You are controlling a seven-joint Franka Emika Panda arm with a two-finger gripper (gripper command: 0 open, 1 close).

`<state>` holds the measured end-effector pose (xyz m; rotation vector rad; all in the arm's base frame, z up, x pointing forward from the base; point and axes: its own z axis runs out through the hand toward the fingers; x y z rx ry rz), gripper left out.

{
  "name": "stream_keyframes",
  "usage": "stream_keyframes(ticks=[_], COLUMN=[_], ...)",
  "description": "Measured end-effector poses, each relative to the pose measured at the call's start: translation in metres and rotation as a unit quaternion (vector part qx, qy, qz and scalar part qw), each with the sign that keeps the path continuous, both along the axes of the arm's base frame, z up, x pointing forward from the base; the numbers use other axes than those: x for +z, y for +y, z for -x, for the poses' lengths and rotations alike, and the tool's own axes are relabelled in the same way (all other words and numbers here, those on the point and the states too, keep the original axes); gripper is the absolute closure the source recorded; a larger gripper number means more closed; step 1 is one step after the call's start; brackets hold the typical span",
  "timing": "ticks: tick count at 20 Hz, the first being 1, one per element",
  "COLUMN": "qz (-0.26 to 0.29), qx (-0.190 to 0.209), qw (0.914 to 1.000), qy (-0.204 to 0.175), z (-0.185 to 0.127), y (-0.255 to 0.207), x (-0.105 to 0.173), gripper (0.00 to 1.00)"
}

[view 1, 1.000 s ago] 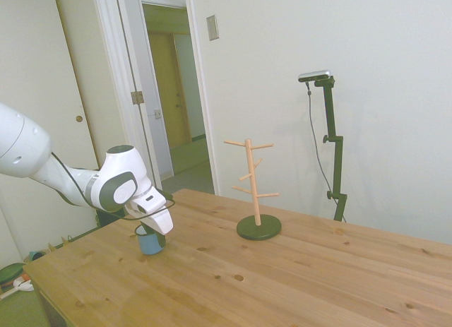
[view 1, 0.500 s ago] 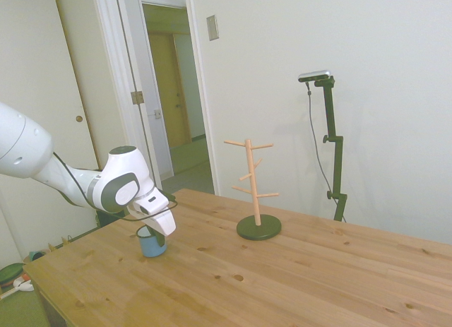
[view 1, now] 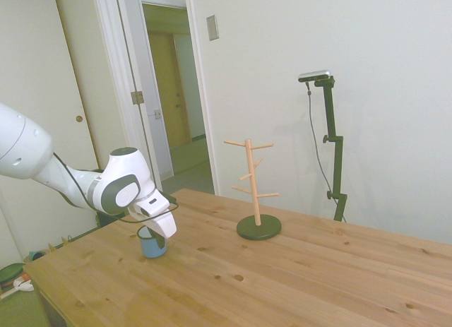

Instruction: Hang the mug

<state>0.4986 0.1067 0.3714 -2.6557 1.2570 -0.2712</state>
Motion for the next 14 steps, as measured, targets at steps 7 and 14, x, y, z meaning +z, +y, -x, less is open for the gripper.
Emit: stream_keyframes(ticks=[7, 14], qz=[0.012, 0.002], qx=[-0.013, -0.047], qw=[0.9998, 0.9986], qy=[-0.011, -0.022], z=[0.042, 0.063], y=[-0.08, -0.216], x=[0.065, 0.117], gripper=[1.0, 1.0])
